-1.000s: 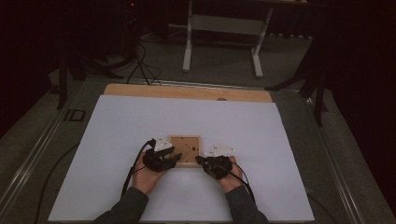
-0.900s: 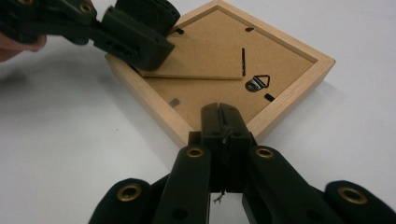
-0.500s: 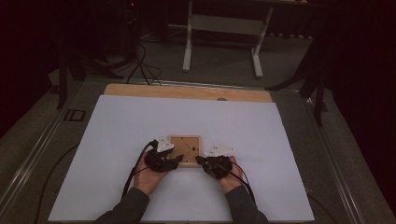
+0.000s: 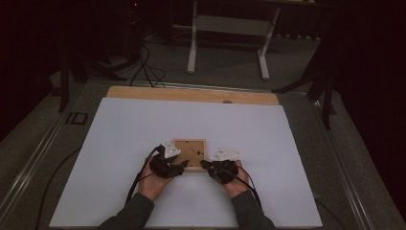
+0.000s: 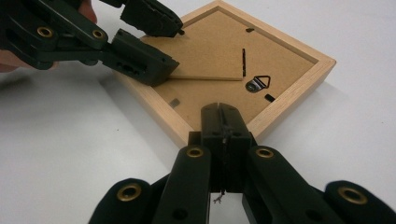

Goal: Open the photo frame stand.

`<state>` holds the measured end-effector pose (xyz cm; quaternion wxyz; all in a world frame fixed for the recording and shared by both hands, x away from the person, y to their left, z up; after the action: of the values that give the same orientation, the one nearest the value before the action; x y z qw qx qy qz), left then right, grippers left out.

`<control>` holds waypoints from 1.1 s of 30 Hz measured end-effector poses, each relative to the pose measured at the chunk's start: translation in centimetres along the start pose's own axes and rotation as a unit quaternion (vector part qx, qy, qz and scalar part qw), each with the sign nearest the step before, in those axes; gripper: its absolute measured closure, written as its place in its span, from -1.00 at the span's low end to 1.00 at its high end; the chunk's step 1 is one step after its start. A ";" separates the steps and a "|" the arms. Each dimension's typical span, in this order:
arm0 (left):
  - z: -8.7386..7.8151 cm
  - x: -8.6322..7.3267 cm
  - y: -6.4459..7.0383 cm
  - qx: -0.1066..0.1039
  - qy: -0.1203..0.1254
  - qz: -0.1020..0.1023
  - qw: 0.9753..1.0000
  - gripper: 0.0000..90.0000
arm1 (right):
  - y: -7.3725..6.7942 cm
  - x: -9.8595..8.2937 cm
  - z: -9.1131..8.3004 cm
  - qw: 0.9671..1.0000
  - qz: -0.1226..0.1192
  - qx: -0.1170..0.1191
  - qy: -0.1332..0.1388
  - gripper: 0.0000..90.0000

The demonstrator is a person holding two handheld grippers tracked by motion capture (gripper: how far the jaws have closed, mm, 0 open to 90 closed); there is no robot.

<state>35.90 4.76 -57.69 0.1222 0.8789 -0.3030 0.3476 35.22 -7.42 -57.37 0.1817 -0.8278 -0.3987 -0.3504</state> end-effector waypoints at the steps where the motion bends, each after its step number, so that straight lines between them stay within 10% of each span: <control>1: 0.0 0.0 0.0 0.001 -0.001 0.000 1.000 0.12 | 0.0 0.0 0.0 1.000 0.000 0.000 0.000 0.99; 9: -0.8 0.7 0.2 0.012 0.033 -0.008 0.999 0.11 | 0.0 0.0 0.0 1.000 0.002 0.001 0.000 0.99; 21: -0.5 0.0 0.0 0.007 0.007 -0.029 1.000 -0.13 | 0.0 0.0 0.0 1.000 0.002 0.001 0.001 0.99; 33: -0.8 0.0 0.1 -0.009 0.002 -0.052 0.999 0.11 | 0.0 0.0 0.0 1.000 0.001 0.000 0.001 0.99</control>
<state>35.41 4.97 -57.12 0.1482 0.8915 -0.2601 0.3400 35.23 -7.41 -57.40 0.1826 -0.8276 -0.3982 -0.3508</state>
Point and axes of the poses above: each handheld gripper's, and its own axes: z roughly forward along the jaws, x roughly out of its top, y roughly to its right, the point moved 9 cm from there along z, roughly forward along the jaws, and after that the axes turned 6 degrees about -y, right-handed, at the moved point
